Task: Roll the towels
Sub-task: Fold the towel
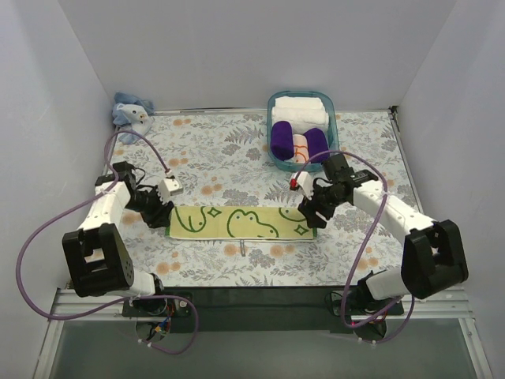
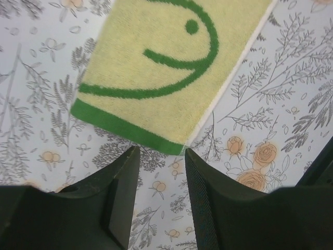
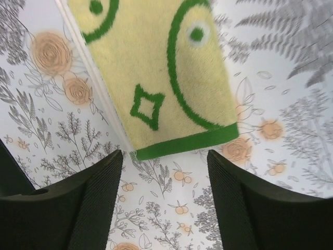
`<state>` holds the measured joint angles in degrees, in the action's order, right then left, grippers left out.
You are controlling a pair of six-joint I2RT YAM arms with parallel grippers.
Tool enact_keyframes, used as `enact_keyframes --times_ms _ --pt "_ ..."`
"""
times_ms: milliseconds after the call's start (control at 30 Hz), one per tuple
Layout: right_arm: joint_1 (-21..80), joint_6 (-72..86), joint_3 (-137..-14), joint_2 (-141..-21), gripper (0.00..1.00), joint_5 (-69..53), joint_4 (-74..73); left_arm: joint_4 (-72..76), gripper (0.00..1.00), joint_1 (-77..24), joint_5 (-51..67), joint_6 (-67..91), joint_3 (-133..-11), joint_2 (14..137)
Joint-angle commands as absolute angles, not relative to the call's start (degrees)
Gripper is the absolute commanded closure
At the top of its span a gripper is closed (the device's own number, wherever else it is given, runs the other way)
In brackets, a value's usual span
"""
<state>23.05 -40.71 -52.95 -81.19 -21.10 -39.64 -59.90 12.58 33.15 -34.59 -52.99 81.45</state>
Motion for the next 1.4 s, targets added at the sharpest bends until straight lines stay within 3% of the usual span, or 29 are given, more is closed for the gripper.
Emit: enact_keyframes --times_ms 0,100,167,267,400,633,900,1100,1367 --pt "23.2 -39.2 -58.0 -79.6 0.41 -25.7 -40.5 -59.5 0.63 12.8 39.1 -31.8 -57.1 79.8" --pt "23.3 -36.1 -60.6 -85.6 0.52 -25.8 -40.6 -56.3 0.65 12.2 40.3 -27.2 -57.0 81.1" --pt "23.4 -34.9 -61.4 -88.5 0.53 -25.1 -40.7 -52.7 0.68 11.5 39.7 -24.9 -55.8 81.6" --pt "24.2 -34.9 -60.9 -93.0 0.49 -22.6 -40.3 -48.3 0.7 10.1 37.2 -20.9 -53.1 82.6" --pt "24.3 -35.2 -58.5 -96.5 0.33 -17.5 -38.7 -44.9 0.71 9.7 33.1 -18.6 -49.6 84.5" --pt "25.7 -37.3 -54.8 -97.8 0.35 -12.1 -37.9 -41.1 0.74 9.6 29.5 -14.9 -49.9 91.4" --pt "26.2 -36.8 -58.6 -102.0 0.22 -1.2 -33.4 -40.3 0.75 9.6 27.3 -10.3 -48.5 89.1" --pt "26.1 -34.5 -64.9 -101.7 0.16 -5.2 -36.6 -42.2 0.7 9.7 27.2 -9.4 -44.1 81.0" --pt "23.3 -29.9 -66.2 -94.8 0.21 -14.8 -44.2 -46.3 0.67 9.6 31.6 -10.0 -51.0 76.6"
